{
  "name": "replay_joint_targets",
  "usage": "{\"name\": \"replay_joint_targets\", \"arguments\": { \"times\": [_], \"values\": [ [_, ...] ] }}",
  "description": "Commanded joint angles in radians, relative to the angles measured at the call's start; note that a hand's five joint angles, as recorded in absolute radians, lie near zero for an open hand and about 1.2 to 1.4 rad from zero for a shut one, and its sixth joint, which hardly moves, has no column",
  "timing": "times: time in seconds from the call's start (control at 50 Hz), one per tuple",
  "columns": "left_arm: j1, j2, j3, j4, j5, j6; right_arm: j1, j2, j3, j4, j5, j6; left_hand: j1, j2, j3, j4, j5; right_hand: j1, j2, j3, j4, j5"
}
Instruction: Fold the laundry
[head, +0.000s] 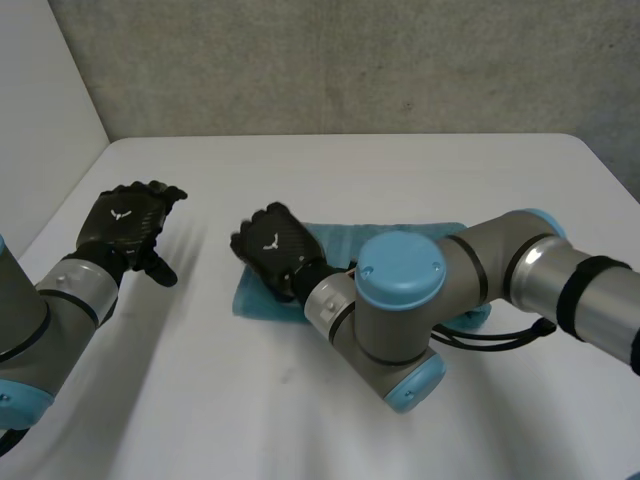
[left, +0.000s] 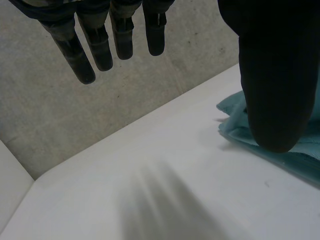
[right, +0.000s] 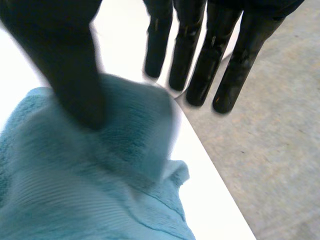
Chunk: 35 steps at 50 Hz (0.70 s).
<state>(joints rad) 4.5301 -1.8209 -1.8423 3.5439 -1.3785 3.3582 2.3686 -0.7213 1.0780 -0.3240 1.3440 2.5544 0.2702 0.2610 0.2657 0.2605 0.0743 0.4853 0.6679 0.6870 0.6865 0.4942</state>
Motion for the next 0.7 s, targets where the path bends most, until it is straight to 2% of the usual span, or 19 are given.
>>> {"name": "replay_joint_targets", "arguments": {
  "times": [0.02,0.04,0.1,0.12,0.16,0.2,0.22,0.26,0.32,0.36,0.42,0.46,0.52,0.6,0.7],
  "values": [
    [-0.009,0.002,0.006,0.000,0.003,0.000,-0.042,-0.142,0.039,0.028,0.112,0.096,-0.021,-0.012,-0.017,-0.012,0.000,-0.311,-0.493,-0.512,-0.512,-0.494],
    [-0.009,0.002,0.006,0.000,0.003,0.000,-0.096,-0.209,0.077,0.063,0.151,0.175,-0.021,-0.012,-0.017,-0.012,0.000,-0.311,-0.493,-0.512,-0.512,-0.494],
    [-0.028,0.002,0.028,0.000,0.010,-0.002,-0.120,-0.230,0.092,0.077,0.161,0.205,-0.024,-0.015,-0.020,-0.015,-0.003,-0.311,-0.493,-0.512,-0.512,-0.494],
    [-0.051,-0.001,0.046,-0.002,0.009,-0.002,-0.164,-0.271,0.130,0.109,0.168,0.258,-0.022,-0.012,-0.017,-0.012,0.000,-0.311,-0.493,-0.512,-0.512,-0.494],
    [-0.080,-0.011,0.069,-0.002,0.009,-0.002,-0.207,-0.313,0.171,0.145,0.165,0.305,-0.019,-0.009,-0.014,-0.009,0.003,-0.311,-0.493,-0.512,-0.512,-0.494],
    [-0.117,-0.024,0.104,-0.003,0.009,-0.005,-0.300,-0.380,0.264,0.219,0.156,0.372,-0.016,-0.006,-0.011,-0.006,0.006,-0.311,-0.493,-0.512,-0.512,-0.494],
    [-0.129,-0.037,0.116,-0.005,0.009,-0.005,-0.301,-0.380,0.264,0.220,0.156,0.372,-0.013,-0.004,-0.008,-0.003,0.009,-0.311,-0.493,-0.512,-0.512,-0.494],
    [-0.152,-0.066,0.150,-0.010,0.007,-0.005,-0.420,-0.424,0.380,0.272,0.132,0.408,-0.013,-0.003,-0.008,-0.003,0.009,-0.311,-0.493,-0.512,-0.512,-0.494],
    [-0.198,-0.129,0.234,-0.020,0.006,-0.005,-0.457,-0.435,0.430,0.273,0.107,0.409,-0.010,-0.001,-0.005,0.000,0.012,-0.311,-0.493,-0.512,-0.512,-0.494],
    [-0.216,-0.164,0.276,-0.039,0.006,-0.003,-0.505,-0.448,0.497,0.269,0.061,0.411,-0.007,0.002,-0.002,0.003,0.015,-0.301,-0.484,-0.503,-0.502,-0.485],
    [-0.240,-0.265,0.398,-0.118,0.004,-0.002,-0.554,-0.448,0.556,0.249,0.015,0.411,-0.004,0.005,0.001,0.006,0.018,-0.218,-0.401,-0.420,-0.420,-0.402],
    [-0.241,-0.287,0.422,-0.138,0.004,-0.002,-0.595,-0.445,0.618,0.191,-0.015,0.411,-0.004,0.005,0.001,0.006,0.018,-0.081,-0.264,-0.283,-0.282,-0.265],
    [-0.241,-0.371,0.517,-0.211,-0.008,-0.002,-0.612,-0.440,0.660,0.126,-0.022,0.406,-0.004,0.005,0.001,0.006,0.018,0.046,-0.137,-0.156,-0.155,-0.138],
    [-0.241,-0.402,0.543,-0.221,-0.008,-0.002,-0.612,-0.431,0.674,0.088,-0.025,0.406,-0.004,0.005,0.001,0.006,0.018,0.096,-0.087,-0.106,-0.105,-0.088],
    [-0.240,-0.419,0.531,-0.217,-0.010,-0.003,-0.631,-0.339,0.665,0.065,-0.029,0.409,-0.004,0.005,0.001,0.006,0.018,0.166,-0.016,-0.036,-0.035,-0.017]
  ]
}}
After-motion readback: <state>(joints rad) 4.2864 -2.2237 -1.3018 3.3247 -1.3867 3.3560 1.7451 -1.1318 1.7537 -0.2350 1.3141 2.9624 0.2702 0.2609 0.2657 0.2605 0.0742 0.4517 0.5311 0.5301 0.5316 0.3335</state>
